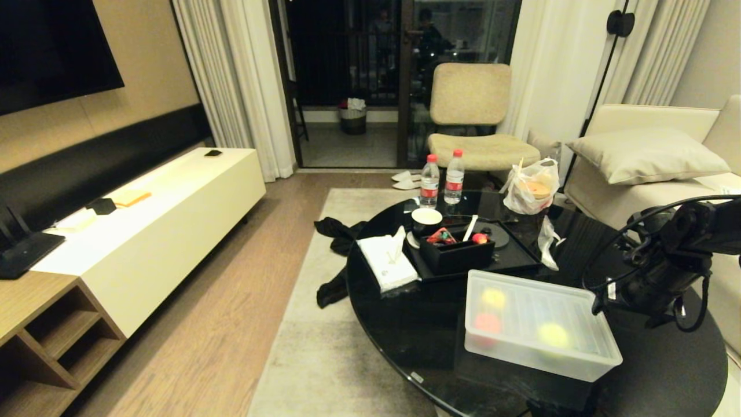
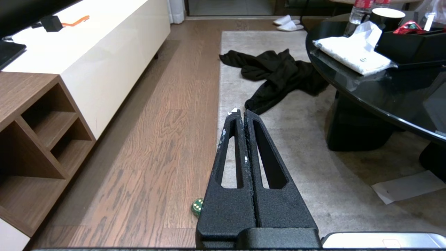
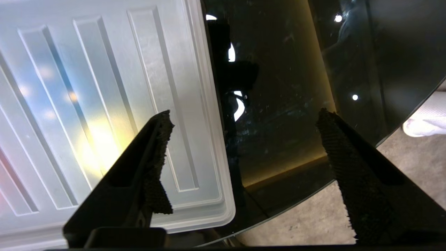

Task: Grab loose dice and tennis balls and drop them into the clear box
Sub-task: Open the lid

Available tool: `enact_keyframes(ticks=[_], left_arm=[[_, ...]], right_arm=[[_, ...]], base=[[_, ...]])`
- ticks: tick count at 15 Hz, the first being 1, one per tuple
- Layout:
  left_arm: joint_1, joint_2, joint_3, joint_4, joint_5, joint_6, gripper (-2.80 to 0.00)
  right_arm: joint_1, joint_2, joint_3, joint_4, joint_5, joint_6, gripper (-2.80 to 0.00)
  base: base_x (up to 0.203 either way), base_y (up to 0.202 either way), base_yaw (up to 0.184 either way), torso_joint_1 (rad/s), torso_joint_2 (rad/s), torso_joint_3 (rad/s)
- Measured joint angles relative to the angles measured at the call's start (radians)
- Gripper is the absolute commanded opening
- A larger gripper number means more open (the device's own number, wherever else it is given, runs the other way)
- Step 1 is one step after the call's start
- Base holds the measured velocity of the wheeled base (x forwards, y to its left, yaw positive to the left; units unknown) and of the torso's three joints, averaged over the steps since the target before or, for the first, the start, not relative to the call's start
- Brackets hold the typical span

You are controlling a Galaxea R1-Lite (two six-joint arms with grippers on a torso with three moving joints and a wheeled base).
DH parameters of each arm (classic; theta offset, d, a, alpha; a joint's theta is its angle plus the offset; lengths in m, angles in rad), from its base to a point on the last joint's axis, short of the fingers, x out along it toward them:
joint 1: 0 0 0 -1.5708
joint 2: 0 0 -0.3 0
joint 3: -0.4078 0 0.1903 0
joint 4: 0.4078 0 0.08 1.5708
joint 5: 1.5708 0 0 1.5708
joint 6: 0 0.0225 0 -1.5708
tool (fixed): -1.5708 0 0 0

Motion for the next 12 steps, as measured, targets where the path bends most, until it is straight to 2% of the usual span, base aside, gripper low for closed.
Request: enact_keyframes(ticks=[12], left_arm=[[0.000,0.000,0.000,0.000,0.000,0.000,-2.80]], right_arm=[[-0.001,0.034,0.003,-0.002,-0.002,-0.012,0.00]], base=[[0.000,0.000,0.000,0.000,0.00,0.000]])
